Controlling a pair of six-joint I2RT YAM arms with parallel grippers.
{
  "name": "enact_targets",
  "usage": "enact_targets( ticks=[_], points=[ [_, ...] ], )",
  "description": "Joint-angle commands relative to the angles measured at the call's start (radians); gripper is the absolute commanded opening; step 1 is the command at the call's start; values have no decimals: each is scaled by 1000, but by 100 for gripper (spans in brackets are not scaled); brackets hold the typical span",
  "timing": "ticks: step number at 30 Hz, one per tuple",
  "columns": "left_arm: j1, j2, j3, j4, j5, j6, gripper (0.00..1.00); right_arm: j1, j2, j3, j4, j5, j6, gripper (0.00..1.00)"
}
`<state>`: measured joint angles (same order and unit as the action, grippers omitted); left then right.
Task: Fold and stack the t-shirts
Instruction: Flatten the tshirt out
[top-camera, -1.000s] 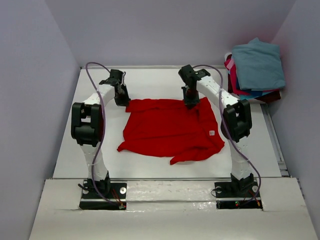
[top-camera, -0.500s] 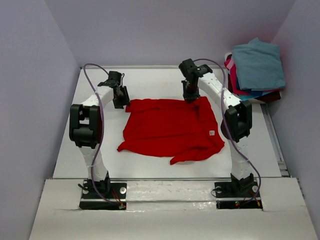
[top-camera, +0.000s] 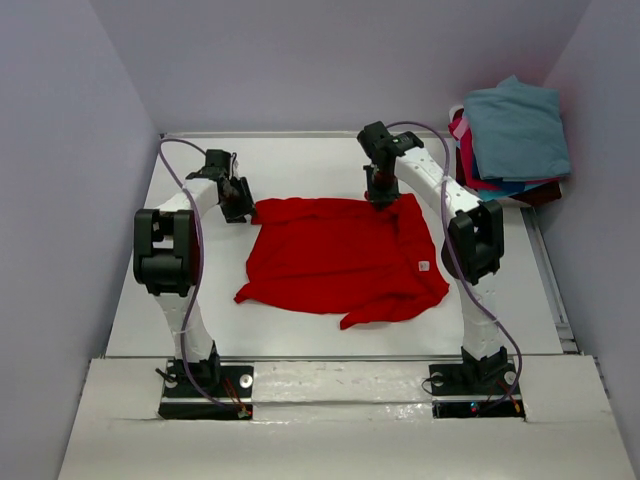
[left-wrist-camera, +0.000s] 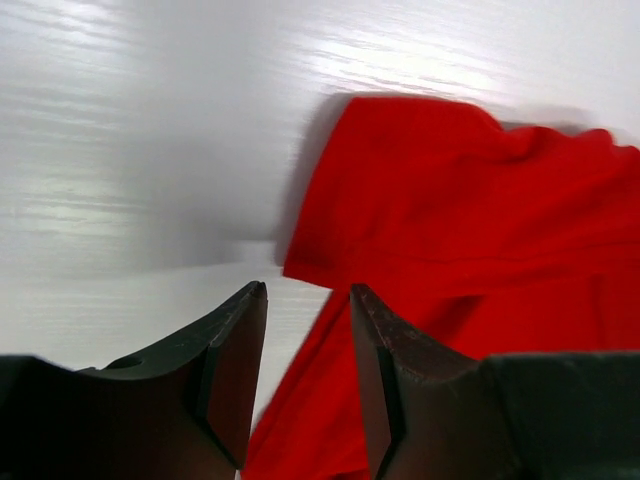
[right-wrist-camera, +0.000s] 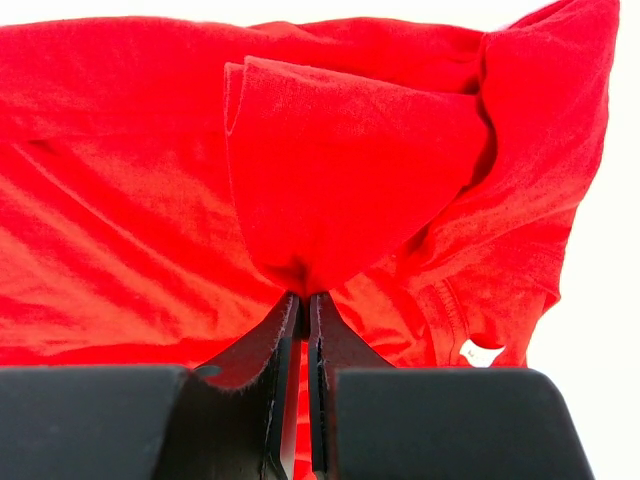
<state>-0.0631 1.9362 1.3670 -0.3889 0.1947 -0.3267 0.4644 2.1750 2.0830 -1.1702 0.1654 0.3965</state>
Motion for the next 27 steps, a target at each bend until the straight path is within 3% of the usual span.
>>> enact_targets(
  ticks=[1, 7, 27],
  points=[
    [0, -13, 0, 76, 161, -5, 49, -1, -50, -11, 1, 14, 7, 7],
    [0, 18, 23, 96, 236, -26, 49, -1, -61, -35, 9, 14, 8, 7],
    [72, 9, -29, 102, 222, -40, 53, -1, -58, -40, 9, 16, 5, 7]
  ],
)
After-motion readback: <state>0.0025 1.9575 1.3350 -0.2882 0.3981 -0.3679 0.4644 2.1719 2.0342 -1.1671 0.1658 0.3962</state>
